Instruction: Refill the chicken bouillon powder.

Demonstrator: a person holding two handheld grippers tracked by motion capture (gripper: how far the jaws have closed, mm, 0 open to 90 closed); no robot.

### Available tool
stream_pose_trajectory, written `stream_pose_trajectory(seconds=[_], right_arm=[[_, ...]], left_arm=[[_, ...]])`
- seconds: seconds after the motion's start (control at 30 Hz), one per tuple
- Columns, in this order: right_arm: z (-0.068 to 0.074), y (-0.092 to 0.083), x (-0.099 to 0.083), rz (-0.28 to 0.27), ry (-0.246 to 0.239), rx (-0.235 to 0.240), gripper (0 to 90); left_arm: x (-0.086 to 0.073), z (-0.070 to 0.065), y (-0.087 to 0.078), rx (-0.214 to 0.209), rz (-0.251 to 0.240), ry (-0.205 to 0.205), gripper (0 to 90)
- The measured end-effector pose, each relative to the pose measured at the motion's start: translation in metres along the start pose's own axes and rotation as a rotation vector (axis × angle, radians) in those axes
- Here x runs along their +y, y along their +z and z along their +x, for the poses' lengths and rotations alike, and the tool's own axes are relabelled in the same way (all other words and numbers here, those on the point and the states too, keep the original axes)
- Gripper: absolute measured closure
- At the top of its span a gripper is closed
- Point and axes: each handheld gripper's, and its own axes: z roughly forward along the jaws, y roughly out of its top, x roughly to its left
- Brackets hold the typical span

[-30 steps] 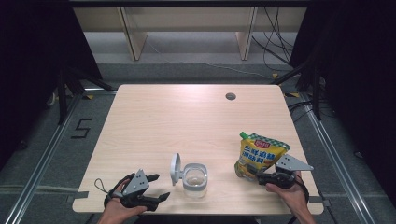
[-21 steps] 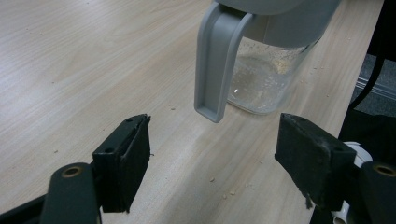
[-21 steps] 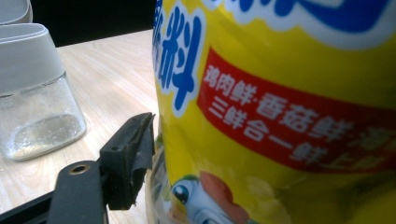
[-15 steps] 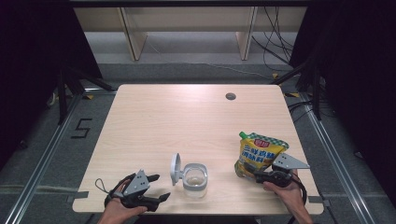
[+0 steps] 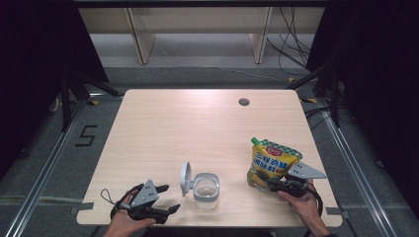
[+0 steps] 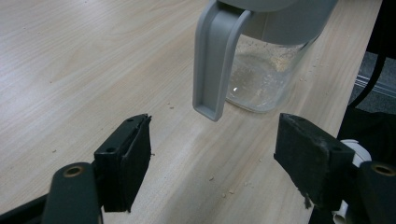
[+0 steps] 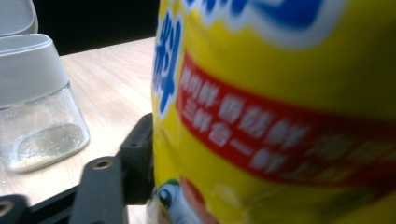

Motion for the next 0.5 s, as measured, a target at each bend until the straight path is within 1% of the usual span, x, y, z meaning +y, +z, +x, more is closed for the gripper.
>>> stream_pose_trajectory(seconds=[0.03,0.07,0.1,0.13,0.17,0.2,0.23,0.27,0.3,0.33,0.37,0.4,0.43,0.47,0.5], right_arm=[[-0.0005,-0.0002,0.0005,0.001,-0.018,-0.003,40.1],[-0.0004,-0.0005,0.0006,-0.001,-0.021,-0.008,40.5],[-0.0008,0.0004,0.0005,-0.018,-0.030,-0.012,40.9],[0.0007,0.0018,0.0003,-0.050,-0.026,-0.033,41.2],[-0.0007,0.0012,0.0015,-0.034,-0.046,-0.009,41.5],[0.0006,0.0007,0.0015,-0.023,-0.039,-0.021,41.8],[0.0007,0.0003,0.0019,-0.029,-0.048,-0.040,42.1],[0.0030,-0.0010,0.0023,0.001,-0.014,-0.017,42.4],[0.0031,-0.0011,0.0023,-0.003,-0.016,-0.018,42.4],[0.0031,-0.0004,0.0019,-0.013,-0.007,-0.016,42.5],[0.0034,0.0000,0.0017,-0.017,-0.006,-0.018,42.6],[0.0048,-0.0008,0.0023,-0.012,0.000,-0.028,42.7],[0.0044,0.0010,0.0021,-0.026,-0.009,-0.022,42.9],[0.0048,0.0001,0.0025,-0.014,-0.012,-0.023,43.3],[0.0048,-0.0011,0.0038,-0.002,-0.031,-0.039,43.7]], left_arm=[[-0.0001,0.0003,0.0000,0.001,0.002,0.005,26.4],[-0.0003,0.0001,-0.0002,-0.003,0.008,0.003,26.4],[-0.0005,-0.0002,-0.0001,-0.002,0.006,0.002,26.4],[-0.0002,0.0005,-0.0005,-0.003,0.014,0.009,26.4],[0.0000,0.0002,-0.0003,-0.006,0.009,0.004,26.4],[-0.0002,0.0002,-0.0001,-0.004,0.006,0.004,26.4],[-0.0005,-0.0002,0.0000,0.001,0.006,0.004,26.4],[-0.0005,0.0001,-0.0005,0.006,0.012,0.010,26.4],[-0.0001,0.0006,-0.0009,-0.001,0.016,0.012,26.4],[0.0001,0.0007,-0.0009,0.000,0.013,0.010,26.3],[0.0000,0.0005,0.0000,-0.005,0.001,0.001,26.3],[-0.0002,0.0003,0.0003,-0.002,0.000,0.002,26.3],[-0.0004,0.0001,-0.0002,0.001,0.009,0.004,26.3],[-0.0005,-0.0002,-0.0003,0.001,0.006,0.002,26.3],[-0.0001,0.0002,-0.0007,-0.001,0.008,0.004,26.3]])
